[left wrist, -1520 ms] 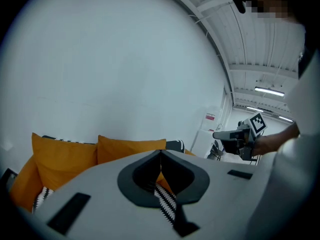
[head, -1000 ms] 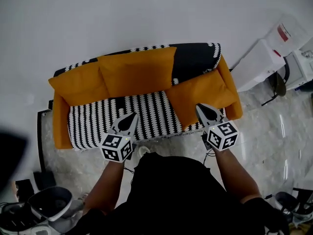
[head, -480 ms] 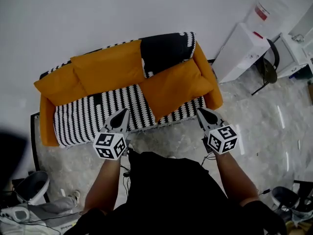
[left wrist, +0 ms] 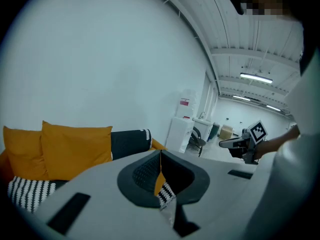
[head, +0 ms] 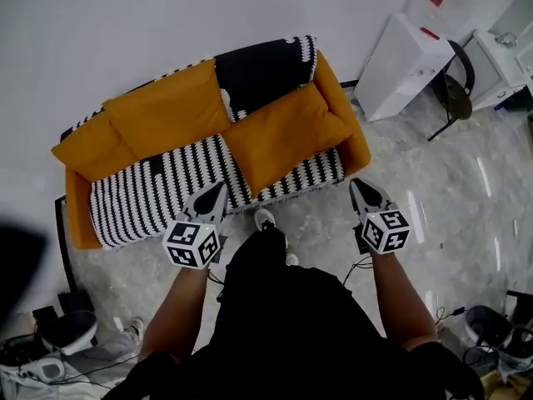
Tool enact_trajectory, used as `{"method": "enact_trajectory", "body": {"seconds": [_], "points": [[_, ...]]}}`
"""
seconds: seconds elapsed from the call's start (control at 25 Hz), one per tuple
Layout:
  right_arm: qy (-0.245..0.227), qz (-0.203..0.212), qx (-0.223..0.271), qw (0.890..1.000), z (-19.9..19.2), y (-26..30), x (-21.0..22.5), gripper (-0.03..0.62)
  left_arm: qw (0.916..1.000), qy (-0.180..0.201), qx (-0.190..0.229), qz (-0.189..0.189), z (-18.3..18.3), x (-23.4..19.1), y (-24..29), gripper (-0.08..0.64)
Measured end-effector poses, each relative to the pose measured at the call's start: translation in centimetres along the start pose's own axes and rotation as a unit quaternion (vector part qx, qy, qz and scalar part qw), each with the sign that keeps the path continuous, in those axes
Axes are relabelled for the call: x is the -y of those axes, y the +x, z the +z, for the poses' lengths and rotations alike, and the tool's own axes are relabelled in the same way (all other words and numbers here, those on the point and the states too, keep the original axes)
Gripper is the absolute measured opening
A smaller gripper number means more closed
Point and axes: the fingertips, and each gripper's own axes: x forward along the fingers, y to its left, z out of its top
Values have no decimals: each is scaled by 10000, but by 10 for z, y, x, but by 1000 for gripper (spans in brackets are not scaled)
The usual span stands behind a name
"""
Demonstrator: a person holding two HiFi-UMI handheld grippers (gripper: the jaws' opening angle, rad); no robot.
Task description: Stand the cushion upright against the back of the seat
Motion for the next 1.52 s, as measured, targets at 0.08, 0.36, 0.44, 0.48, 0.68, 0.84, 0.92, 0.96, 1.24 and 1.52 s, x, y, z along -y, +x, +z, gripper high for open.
{"method": "enact_trajectory", "body": {"seconds": [0.08, 0.36, 0.44, 0.48, 0.68, 0.84, 0.92, 0.96, 1.24, 1.52], "points": [[-67, -79, -96, 9999, 1, 12, 13, 41, 10000, 12, -95, 12, -1, -9, 13, 17], [-358, -278, -572, 9973, 8, 71, 65, 41, 9997, -208, 41, -107, 28, -37, 92, 17], [-419, -375, -742, 9957, 9, 89, 79, 41, 9997, -80, 59, -228, 40, -42, 112, 17], [-392, -437, -826, 9949, 8, 96, 87, 41, 9995, -1, 24, -310, 43, -44, 121, 17], [-63, -663, -1037, 9924, 9, 132, 116, 41, 9978, 155, -223, -598, 48, -55, 158, 17], [45, -760, -1232, 9895, 5, 154, 127, 41, 9977, 79, -365, -558, 43, -65, 171, 17], [-20, -746, -1438, 9868, -2, 162, 132, 41, 9976, 108, -453, -503, 37, -68, 174, 17], [-74, -735, -1550, 9851, -5, 166, 136, 41, 9977, 122, -493, -458, 33, -71, 176, 17], [-331, -510, -2610, 9634, -65, 210, 176, 41, 9951, -333, -914, 154, -24, -82, 189, 17], [-907, -477, -3295, 9386, -122, 257, 239, 151, 9831, -895, -1301, 925, -90, -80, 191, 18]]}}
